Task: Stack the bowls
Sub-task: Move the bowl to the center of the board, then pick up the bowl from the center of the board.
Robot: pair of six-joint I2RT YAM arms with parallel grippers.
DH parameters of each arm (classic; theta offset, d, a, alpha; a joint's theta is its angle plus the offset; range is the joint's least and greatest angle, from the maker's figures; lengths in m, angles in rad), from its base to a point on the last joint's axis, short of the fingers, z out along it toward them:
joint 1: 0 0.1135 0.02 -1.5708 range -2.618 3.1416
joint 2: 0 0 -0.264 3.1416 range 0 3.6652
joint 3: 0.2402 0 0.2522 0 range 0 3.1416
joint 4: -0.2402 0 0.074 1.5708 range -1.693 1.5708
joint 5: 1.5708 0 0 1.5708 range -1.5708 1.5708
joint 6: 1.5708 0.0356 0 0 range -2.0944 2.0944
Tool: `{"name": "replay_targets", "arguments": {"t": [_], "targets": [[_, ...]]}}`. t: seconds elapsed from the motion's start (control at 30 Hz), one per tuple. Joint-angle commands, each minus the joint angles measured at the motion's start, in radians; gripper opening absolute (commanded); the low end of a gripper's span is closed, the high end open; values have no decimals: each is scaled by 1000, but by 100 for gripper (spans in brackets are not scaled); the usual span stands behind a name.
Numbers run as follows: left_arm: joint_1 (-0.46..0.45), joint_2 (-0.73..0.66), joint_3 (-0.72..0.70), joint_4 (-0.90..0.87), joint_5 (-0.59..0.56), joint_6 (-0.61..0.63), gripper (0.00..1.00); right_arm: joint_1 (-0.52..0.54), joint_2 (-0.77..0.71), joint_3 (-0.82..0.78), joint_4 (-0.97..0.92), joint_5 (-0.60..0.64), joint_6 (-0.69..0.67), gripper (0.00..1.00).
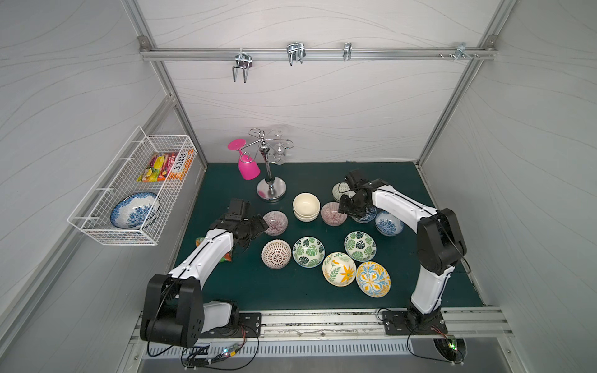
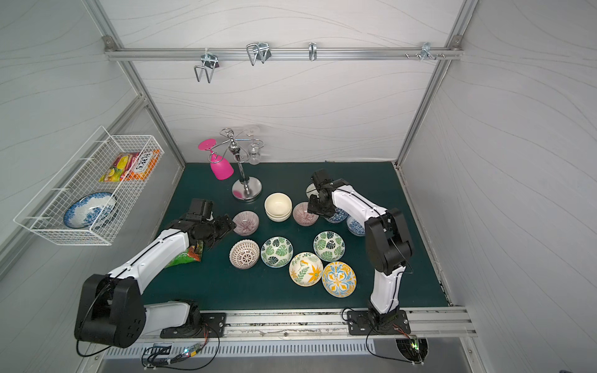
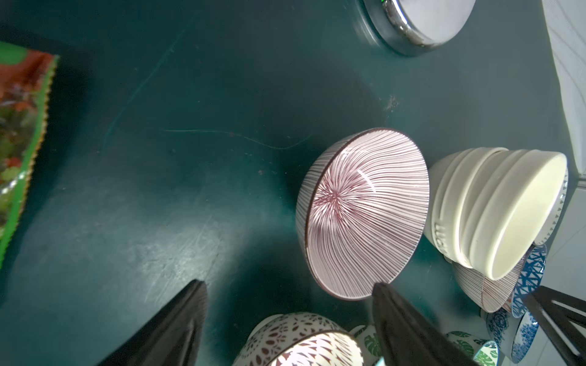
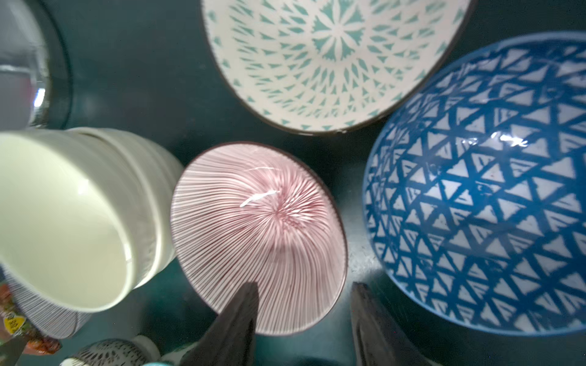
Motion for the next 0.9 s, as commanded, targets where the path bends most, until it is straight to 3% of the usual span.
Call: {"name": "replay_targets", "arguments": {"t": [0.0,0.27,0.73,0.87], "targets": [[4,55,80,-41,19,27,82,47,-88,0,-50,34,-26,51],[4,234,180,-107,34,58,65,72,-223,-40,-69,47,-23,51],[3,310,229,-124,50,72,17,70,-339,-137,-60,36,-26,48],[3,308,247,-146,35,76,2,57,-384,-186,-28,9,-27,54]]}}
